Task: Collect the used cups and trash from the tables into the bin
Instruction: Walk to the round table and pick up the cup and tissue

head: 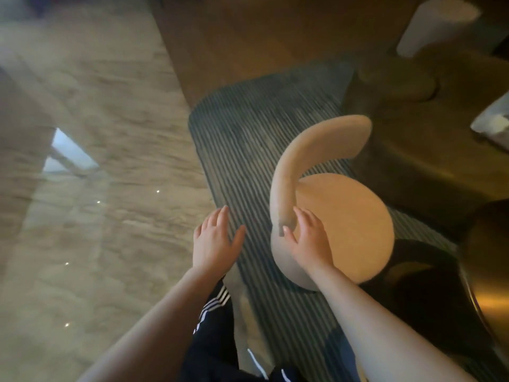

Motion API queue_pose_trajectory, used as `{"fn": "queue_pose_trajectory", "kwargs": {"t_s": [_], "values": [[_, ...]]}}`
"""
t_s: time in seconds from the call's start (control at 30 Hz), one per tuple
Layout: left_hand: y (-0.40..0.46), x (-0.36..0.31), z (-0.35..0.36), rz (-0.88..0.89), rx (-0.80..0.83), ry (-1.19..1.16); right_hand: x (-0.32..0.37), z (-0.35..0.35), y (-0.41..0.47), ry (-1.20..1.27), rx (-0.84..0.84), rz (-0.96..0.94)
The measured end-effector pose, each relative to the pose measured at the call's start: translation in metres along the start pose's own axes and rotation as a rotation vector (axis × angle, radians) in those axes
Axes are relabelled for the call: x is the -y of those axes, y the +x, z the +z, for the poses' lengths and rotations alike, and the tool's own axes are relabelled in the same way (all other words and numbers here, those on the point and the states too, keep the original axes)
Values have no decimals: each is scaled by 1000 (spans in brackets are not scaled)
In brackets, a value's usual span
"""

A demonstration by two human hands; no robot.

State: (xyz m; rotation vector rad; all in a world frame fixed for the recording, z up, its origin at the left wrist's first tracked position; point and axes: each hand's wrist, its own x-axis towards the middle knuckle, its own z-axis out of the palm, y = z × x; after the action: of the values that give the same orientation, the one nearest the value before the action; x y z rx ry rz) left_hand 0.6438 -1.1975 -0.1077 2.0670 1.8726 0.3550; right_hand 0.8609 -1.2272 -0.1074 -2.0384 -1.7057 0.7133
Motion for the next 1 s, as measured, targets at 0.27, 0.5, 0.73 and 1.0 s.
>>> {"fn": "queue_pose_trajectory", "kwargs": {"t_s": [0.27,0.5,0.73,1.0], "values": [[176,88,-17,-32,25,0,66,50,197,-23,-12,16],[363,128,-70,10,11,-31,129,45,351,-3,-115,94],[514,107,-79,103,72,-78,139,28,465,12,-173,159],[720,41,-35,186,134,-53,93,-7,650,4,-251,244]]}}
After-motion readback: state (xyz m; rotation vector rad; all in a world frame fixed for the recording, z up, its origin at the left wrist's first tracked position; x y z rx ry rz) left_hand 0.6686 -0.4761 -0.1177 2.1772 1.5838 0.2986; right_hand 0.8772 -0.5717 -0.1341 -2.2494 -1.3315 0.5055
